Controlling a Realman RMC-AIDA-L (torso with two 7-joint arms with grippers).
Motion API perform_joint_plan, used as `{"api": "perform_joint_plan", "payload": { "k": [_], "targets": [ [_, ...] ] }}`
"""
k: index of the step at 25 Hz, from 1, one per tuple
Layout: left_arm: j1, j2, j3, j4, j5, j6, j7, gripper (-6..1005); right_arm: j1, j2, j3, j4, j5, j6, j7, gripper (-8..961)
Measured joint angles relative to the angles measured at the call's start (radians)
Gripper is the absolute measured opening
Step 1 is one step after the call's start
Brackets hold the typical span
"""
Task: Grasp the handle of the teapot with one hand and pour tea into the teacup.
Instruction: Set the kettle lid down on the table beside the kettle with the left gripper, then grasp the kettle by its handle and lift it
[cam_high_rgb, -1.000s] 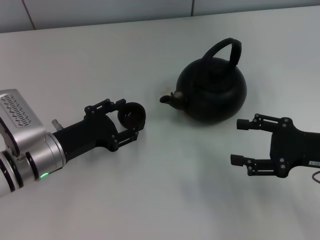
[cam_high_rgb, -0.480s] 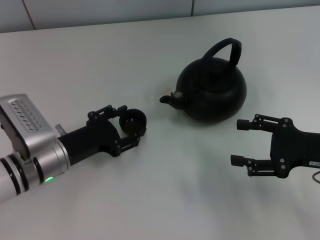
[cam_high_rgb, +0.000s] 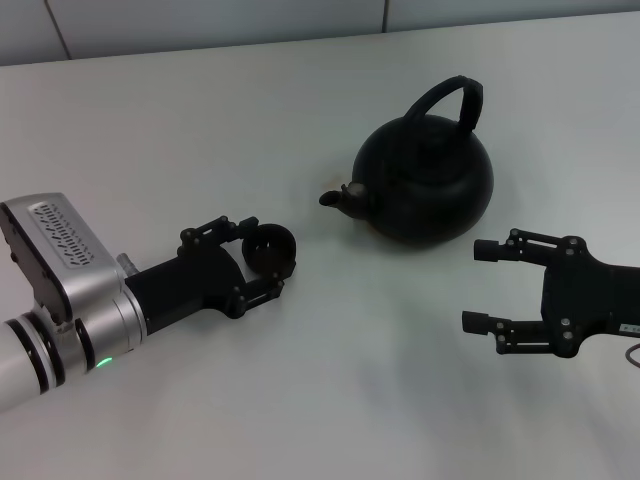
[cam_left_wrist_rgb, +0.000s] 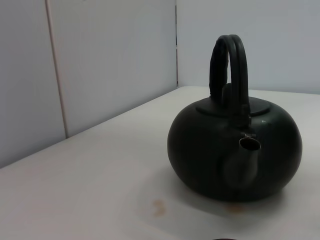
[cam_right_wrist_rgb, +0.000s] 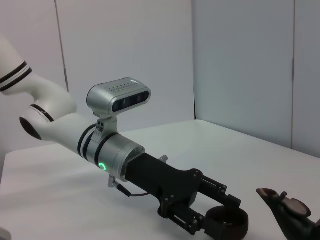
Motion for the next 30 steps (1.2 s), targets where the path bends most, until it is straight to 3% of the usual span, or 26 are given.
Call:
{"api": "perform_joint_plan", "payload": {
  "k": [16, 20, 26, 30],
  "targets": [
    [0.001, 0.000, -0.017, -0.011, -0.003, -0.003, -0.001, 788, 0.000, 0.000, 0.000, 0.002, -0.001, -0.002, 0.000, 815],
    [0.019, 0.003, -0.032, -0.001, -0.003, 0.068, -0.005, 793, -0.002, 0.000, 0.000, 0.002, -0.001, -0.002, 0.000, 815],
    [0.145, 0.015, -0.028, 0.172, 0.004, 0.333, -0.111, 793, -0.002, 0.000, 0.000, 0.002, -0.002, -0.001, 0.000, 816],
    [0.291, 0.021, 0.012, 0.357, 0.005, 0.523, -0.201, 793, -0.002, 0.000, 0.000, 0.001, -0.002, -0.001, 0.000, 816]
  ]
}}
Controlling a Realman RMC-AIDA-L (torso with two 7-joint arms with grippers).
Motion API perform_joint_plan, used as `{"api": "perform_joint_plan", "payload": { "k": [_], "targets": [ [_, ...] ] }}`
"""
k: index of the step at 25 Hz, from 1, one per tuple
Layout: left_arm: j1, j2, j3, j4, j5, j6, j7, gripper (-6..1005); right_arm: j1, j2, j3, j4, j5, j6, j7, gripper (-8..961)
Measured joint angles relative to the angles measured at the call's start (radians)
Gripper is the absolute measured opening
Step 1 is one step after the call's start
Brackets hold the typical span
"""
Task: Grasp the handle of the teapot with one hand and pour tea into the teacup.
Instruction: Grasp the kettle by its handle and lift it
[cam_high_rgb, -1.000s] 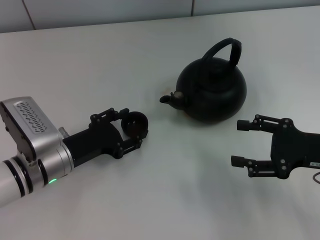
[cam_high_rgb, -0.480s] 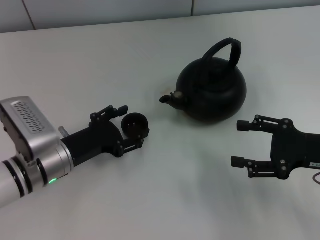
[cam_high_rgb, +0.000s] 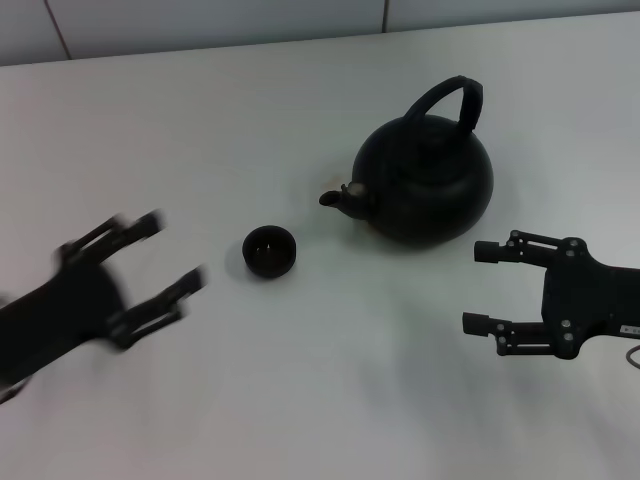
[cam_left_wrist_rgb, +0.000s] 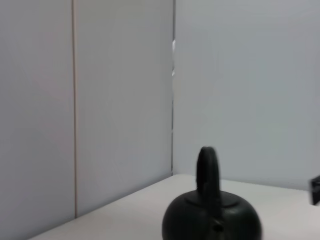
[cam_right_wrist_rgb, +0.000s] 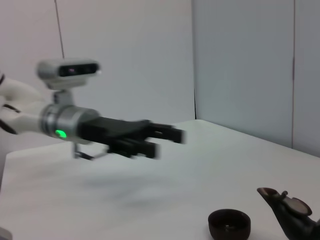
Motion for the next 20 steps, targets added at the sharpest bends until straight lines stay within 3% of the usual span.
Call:
{"api": "perform_joint_plan", "payload": {
  "k": [2, 5, 12, 20],
  "targets": [
    [0.066, 0.002, 0.000, 0.078, -0.004, 0.053, -0.034, 793, 0.000, 0.000, 0.000, 0.000, 0.001, 0.000, 0.000, 815],
    [0.111, 0.004, 0.000, 0.122, -0.004, 0.074, -0.048, 793, 0.000, 0.000, 0.000, 0.000, 0.002, 0.000, 0.000, 815],
    [0.115, 0.013, 0.004, 0.147, 0.018, 0.090, -0.064, 793, 0.003, 0.000, 0.000, 0.004, 0.003, 0.000, 0.000, 816],
    [0.134, 0.016, -0.007, 0.227, 0.177, 0.025, -0.074, 793, 0.000, 0.000, 0.000, 0.007, 0.003, 0.006, -0.004, 815]
  ]
}}
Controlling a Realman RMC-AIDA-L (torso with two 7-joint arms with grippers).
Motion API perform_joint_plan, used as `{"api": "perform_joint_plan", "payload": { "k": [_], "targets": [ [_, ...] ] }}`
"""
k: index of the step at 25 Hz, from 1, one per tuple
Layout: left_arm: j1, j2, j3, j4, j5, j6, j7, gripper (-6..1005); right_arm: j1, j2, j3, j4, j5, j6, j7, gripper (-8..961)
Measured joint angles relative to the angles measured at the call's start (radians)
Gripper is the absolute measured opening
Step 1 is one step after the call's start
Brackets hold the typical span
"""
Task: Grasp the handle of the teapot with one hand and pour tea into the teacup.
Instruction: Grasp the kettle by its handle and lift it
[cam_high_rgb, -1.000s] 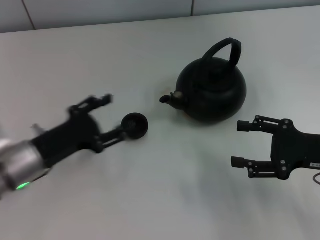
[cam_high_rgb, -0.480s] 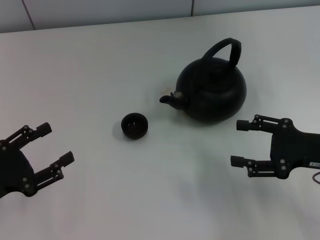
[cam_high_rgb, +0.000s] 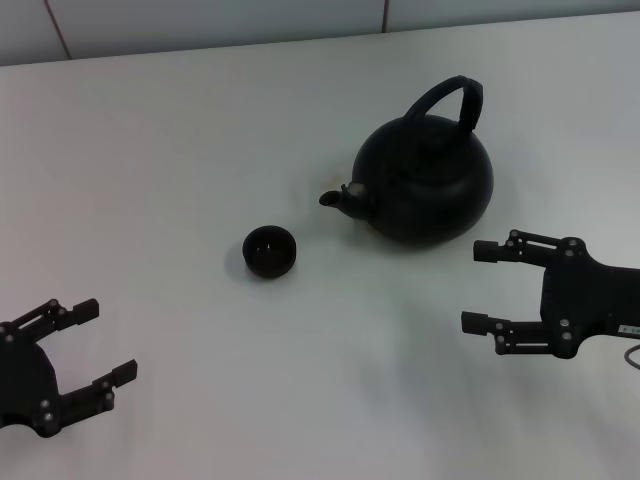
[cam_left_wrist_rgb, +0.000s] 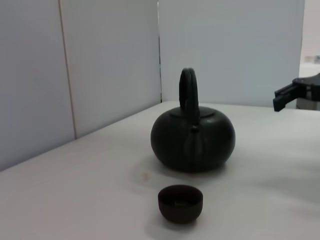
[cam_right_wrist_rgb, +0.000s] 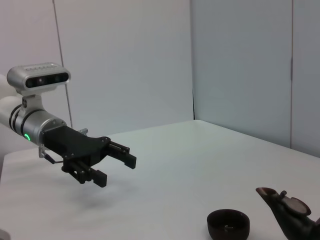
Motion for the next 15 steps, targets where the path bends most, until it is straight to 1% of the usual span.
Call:
{"api": "perform_joint_plan", "payload": {
  "k": [6, 7, 8, 9, 10, 11, 12, 13, 14, 15],
  "targets": [
    [-0.002, -0.007, -0.001, 0.001, 0.002, -0.001, -0.001, 792, -0.003, 0.002, 0.004, 0.002, 0.004, 0.001, -0.007, 815],
    [-0.003, -0.009, -0.001, 0.001, 0.002, -0.001, -0.001, 792, -0.006, 0.003, 0.010, 0.005, 0.012, 0.003, -0.013, 815],
    [-0.005, -0.012, -0.001, 0.001, 0.002, -0.001, -0.001, 792, -0.017, 0.005, 0.042, 0.036, 0.047, 0.006, -0.048, 815],
    [-0.005, -0.012, -0.001, 0.001, 0.002, -0.001, -0.001, 792, -0.017, 0.005, 0.042, 0.036, 0.047, 0.006, -0.048, 815],
    [-0.006, -0.013, -0.001, 0.001, 0.001, -0.002, -0.001, 792, -0.036, 0.005, 0.097, 0.103, 0.107, 0.007, -0.122, 816],
    [-0.008, -0.014, -0.001, 0.001, 0.001, -0.002, -0.001, 792, -0.036, 0.005, 0.097, 0.103, 0.107, 0.007, -0.122, 816],
    [-0.008, -0.014, -0.001, 0.001, 0.001, -0.002, -0.001, 792, -0.049, 0.005, 0.133, 0.146, 0.144, 0.007, -0.171, 816],
    [-0.010, -0.015, -0.001, -0.002, -0.002, -0.004, -0.001, 792, -0.073, 0.005, 0.239, 0.270, 0.234, 0.015, -0.298, 816],
    [-0.011, -0.015, -0.001, -0.003, -0.003, -0.004, -0.001, 792, -0.073, 0.005, 0.239, 0.270, 0.234, 0.015, -0.298, 816],
    [-0.012, -0.015, -0.001, -0.004, -0.004, -0.004, -0.001, 792, -0.082, 0.006, 0.290, 0.334, 0.277, 0.021, -0.364, 816]
  ]
}}
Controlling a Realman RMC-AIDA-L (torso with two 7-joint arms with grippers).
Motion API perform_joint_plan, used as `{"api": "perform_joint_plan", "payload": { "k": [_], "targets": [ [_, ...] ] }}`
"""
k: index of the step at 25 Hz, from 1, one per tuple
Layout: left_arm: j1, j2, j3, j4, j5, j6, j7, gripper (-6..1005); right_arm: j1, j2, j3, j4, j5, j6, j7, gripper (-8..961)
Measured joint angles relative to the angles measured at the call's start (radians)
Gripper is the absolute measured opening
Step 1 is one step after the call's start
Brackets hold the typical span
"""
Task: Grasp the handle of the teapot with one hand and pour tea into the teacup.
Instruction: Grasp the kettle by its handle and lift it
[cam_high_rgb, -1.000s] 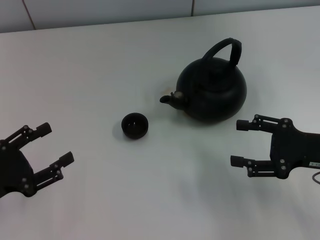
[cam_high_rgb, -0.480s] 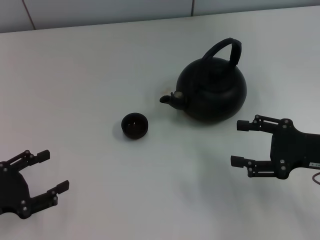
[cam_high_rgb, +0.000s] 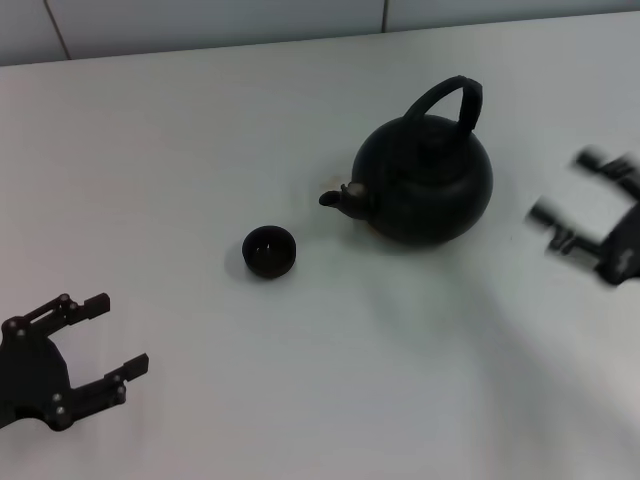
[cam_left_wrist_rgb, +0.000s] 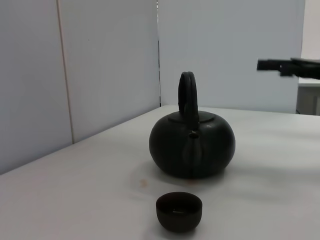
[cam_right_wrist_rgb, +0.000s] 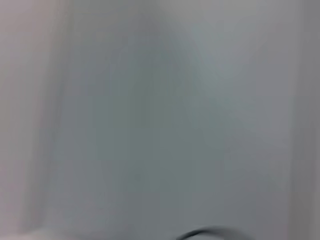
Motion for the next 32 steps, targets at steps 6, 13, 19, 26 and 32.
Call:
{"api": "perform_joint_plan", "payload": {
  "k": [6, 13, 19, 26, 32],
  "targets": [
    [-0.004, -0.002, -0.003, -0.004, -0.001, -0.001, -0.005, 792, -0.015, -0.003, 0.071, 0.125, 0.044, 0.035, -0.133, 816],
    [-0.010, -0.005, -0.005, -0.005, -0.009, -0.002, -0.023, 792, 0.062, -0.008, 0.056, -0.006, 0.023, 0.155, 0.063, 816],
    [-0.009, -0.008, -0.005, -0.008, -0.025, -0.002, -0.023, 792, 0.180, -0.010, 0.032, -0.126, -0.095, 0.290, 0.216, 815],
    [-0.009, -0.009, -0.005, -0.010, -0.036, -0.001, -0.023, 792, 0.256, -0.010, 0.022, -0.149, -0.178, 0.388, 0.259, 815],
    [-0.008, -0.008, -0.005, -0.021, -0.051, 0.003, -0.023, 792, 0.299, -0.012, -0.055, -0.150, -0.180, 0.481, 0.285, 815]
  ]
}}
